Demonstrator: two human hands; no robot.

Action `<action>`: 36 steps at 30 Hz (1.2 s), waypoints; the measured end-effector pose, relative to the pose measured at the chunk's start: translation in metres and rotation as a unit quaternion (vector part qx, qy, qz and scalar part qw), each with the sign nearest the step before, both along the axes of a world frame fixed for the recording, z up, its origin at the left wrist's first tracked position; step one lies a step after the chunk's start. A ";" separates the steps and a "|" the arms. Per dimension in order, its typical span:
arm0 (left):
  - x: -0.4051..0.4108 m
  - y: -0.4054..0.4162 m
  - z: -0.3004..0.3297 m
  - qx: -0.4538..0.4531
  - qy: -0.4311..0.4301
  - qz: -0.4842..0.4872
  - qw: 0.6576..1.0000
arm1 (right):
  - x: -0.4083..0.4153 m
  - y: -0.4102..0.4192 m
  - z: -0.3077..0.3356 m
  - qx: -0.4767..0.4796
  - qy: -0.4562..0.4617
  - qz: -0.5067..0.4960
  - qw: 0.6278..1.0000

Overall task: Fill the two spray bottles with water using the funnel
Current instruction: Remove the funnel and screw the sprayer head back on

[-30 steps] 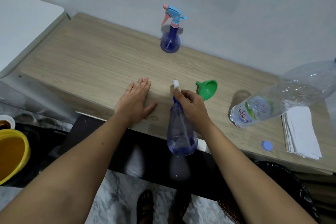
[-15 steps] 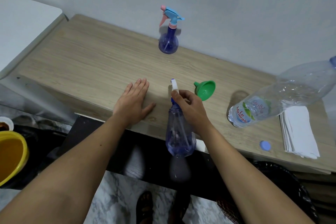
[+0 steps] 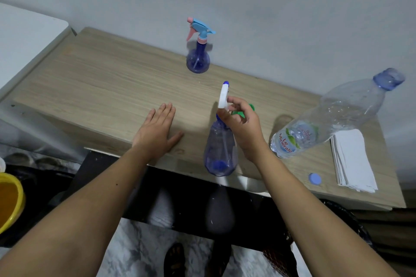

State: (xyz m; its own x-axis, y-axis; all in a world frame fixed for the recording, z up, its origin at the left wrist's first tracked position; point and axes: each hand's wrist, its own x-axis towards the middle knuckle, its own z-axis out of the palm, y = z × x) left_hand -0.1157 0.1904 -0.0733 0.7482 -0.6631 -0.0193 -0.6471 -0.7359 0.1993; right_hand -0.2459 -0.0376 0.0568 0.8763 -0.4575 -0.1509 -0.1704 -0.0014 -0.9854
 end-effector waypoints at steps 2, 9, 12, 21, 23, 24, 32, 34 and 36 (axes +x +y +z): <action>0.001 -0.001 0.001 0.009 0.009 -0.002 1.000 | -0.002 -0.007 0.002 -0.025 -0.004 -0.002 1.000; 0.001 -0.003 0.004 0.020 0.021 0.004 1.000 | -0.006 -0.024 0.013 -0.024 -0.038 -0.002 0.999; 0.000 -0.004 0.005 0.020 0.019 0.006 1.000 | -0.007 -0.030 0.011 -0.025 -0.054 0.000 0.998; -0.011 -0.020 0.018 -0.110 0.104 -0.017 0.988 | -0.014 -0.039 0.012 -0.035 -0.060 0.021 0.997; -0.025 -0.037 0.027 -0.182 0.160 -0.038 0.969 | -0.015 -0.039 0.015 -0.035 -0.056 0.012 0.998; -0.031 -0.047 0.031 -0.214 0.189 -0.039 0.958 | -0.015 -0.038 0.016 -0.031 -0.057 0.006 0.998; -0.036 -0.087 0.061 -0.305 0.219 -0.074 0.924 | -0.009 -0.043 0.033 -0.003 -0.090 0.002 0.996; -0.034 -0.090 0.072 -0.335 0.230 -0.072 0.911 | 0.001 -0.045 0.041 0.002 -0.103 0.002 0.995; -0.029 -0.095 0.083 -0.363 0.245 -0.067 0.897 | 0.013 -0.047 0.048 0.006 -0.117 -0.003 0.993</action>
State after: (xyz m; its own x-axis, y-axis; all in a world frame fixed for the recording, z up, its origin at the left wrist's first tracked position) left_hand -0.1442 0.0958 0.0100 0.6809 -0.7169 0.1497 -0.4245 -0.2197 0.8784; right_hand -0.2329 -0.0848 0.1048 0.8853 -0.4622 0.0515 0.0639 0.0111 -0.9979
